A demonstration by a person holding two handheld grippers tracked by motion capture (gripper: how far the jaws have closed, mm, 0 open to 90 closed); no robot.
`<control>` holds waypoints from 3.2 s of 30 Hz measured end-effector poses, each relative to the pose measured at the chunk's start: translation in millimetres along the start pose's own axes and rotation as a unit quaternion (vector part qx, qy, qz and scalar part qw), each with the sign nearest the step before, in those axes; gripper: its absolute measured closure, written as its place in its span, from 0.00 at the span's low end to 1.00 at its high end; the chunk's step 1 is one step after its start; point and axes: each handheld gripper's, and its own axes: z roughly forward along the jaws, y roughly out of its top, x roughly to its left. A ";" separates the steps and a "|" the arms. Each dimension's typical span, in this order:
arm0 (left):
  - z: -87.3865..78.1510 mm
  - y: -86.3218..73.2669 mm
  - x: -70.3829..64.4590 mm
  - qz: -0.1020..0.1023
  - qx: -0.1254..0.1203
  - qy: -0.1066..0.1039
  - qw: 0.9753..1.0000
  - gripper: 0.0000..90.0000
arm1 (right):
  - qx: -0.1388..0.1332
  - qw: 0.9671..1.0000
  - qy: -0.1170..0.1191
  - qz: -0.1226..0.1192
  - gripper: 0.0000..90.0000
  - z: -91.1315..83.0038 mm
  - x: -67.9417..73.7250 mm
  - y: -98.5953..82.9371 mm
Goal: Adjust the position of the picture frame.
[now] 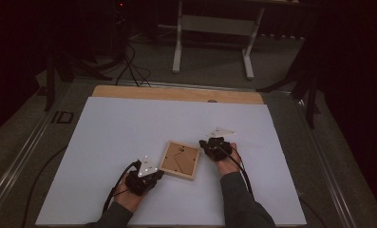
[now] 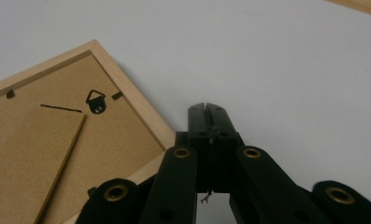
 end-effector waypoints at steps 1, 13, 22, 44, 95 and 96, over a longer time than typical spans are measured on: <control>1.3 -0.2 -0.6 0.003 0.003 0.001 1.000 1.00 | 0.002 1.000 0.000 -0.001 1.00 1.2 0.7 0.1; 6.0 1.7 1.7 0.002 0.008 0.013 1.000 1.00 | 0.014 1.000 -0.002 -0.005 1.00 7.0 0.7 2.5; 14.1 6.7 -1.1 0.023 0.022 0.032 0.999 1.00 | 0.021 1.000 -0.002 -0.007 1.00 7.0 0.9 2.7; 21.5 11.9 7.3 0.010 0.027 0.058 0.998 1.00 | 0.059 0.998 0.004 -0.032 1.00 -1.1 12.4 -3.5; 21.1 14.7 21.7 -0.040 0.041 0.070 0.996 1.00 | 0.029 0.999 0.028 -0.028 1.00 -30.8 46.9 -31.4; 22.1 15.2 21.9 -0.042 0.039 0.072 0.996 1.00 | 0.029 0.999 0.027 -0.027 1.00 -30.5 46.6 -31.3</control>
